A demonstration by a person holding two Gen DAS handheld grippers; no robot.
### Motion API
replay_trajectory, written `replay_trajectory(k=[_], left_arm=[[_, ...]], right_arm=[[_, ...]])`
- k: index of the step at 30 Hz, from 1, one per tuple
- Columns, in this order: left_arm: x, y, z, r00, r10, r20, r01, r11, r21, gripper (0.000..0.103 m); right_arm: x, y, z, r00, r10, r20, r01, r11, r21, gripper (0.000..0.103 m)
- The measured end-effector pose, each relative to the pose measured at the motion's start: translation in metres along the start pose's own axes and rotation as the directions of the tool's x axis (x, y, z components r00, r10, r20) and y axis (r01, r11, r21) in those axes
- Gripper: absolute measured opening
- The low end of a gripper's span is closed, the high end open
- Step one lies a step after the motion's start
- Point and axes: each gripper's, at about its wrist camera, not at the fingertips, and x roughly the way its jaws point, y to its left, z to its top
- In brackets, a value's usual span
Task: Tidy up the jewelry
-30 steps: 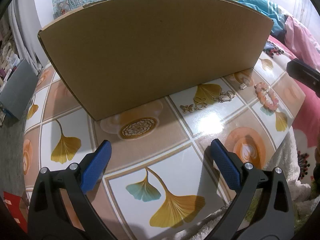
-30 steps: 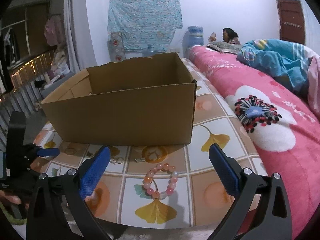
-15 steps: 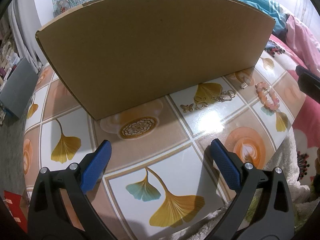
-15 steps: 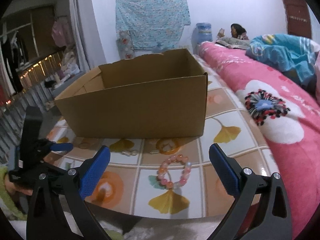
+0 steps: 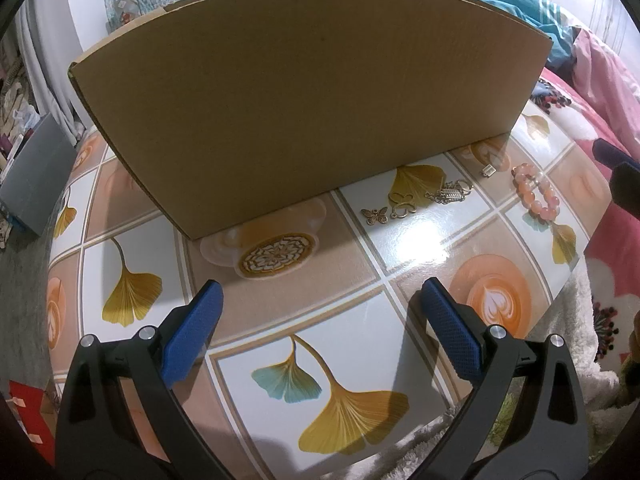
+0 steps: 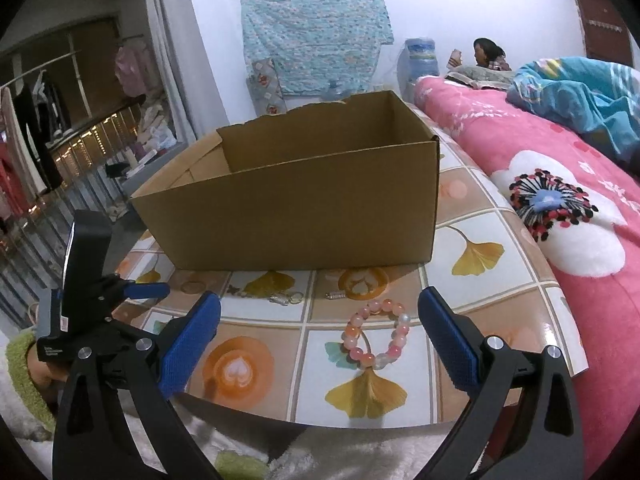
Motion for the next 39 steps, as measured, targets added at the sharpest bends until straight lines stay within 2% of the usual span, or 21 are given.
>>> replay_trajectory(k=[39], left_arm=[[0.0033, 0.0013, 0.0013, 1.000, 0.009, -0.007, -0.009, 1.000, -0.015, 0.096]], right_arm=[[0.0046, 0.0021, 0.0020, 0.999, 0.051, -0.003, -0.051, 0.999, 0.017, 0.096]])
